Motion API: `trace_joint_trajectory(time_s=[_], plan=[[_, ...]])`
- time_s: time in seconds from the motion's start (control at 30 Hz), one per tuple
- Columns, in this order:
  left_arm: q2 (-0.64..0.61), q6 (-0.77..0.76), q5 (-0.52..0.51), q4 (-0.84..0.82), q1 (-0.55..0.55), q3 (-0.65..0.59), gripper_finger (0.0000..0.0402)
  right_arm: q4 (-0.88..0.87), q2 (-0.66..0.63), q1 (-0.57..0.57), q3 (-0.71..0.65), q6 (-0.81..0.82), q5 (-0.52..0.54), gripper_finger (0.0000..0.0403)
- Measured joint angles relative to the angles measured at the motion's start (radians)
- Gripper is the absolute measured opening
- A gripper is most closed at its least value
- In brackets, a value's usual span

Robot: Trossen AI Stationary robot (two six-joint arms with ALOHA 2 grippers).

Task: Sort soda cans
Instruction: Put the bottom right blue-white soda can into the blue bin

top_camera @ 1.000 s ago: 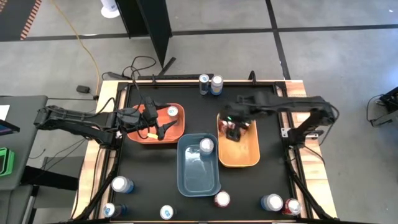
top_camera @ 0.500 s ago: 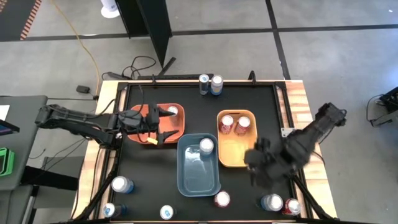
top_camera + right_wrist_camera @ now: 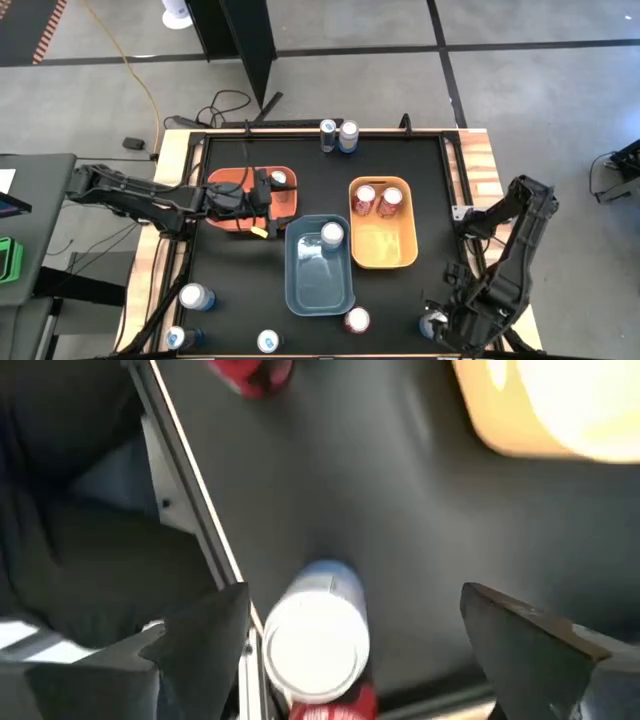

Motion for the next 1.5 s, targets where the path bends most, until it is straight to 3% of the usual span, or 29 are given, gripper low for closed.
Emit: trace_joint_trajectory(time_s=[0.13, 0.47, 0.83, 1.17, 1.5], plan=[[0.056, 0.0, 0.0, -0.001, 0.0, 0.036, 0.0366, -0.036, 0.0, 0.033, 0.0, 0.064, -0.05, 0.0376], [0.151, 0.001, 0.0, -0.023, 0.0, 0.097, 0.0366, -0.09, 0.009, 0.129, 0.001, 0.208, -0.026, 0.0376], [0.147, 0.009, -0.001, -0.022, 0.0, 0.101, 0.0366, -0.097, 0.142, 0.125, 0.001, 0.013, -0.022, 0.0376], [0.147, 0.039, -0.001, -0.026, 0.0, 0.11, 0.0366, -0.035, 0.144, 0.078, 0.001, 0.089, -0.1, 0.0393], [0.147, 0.038, -0.001, -0.031, 0.0, 0.113, 0.0366, -0.004, 0.16, 0.087, 0.002, 0.117, -0.099, 0.0399]])
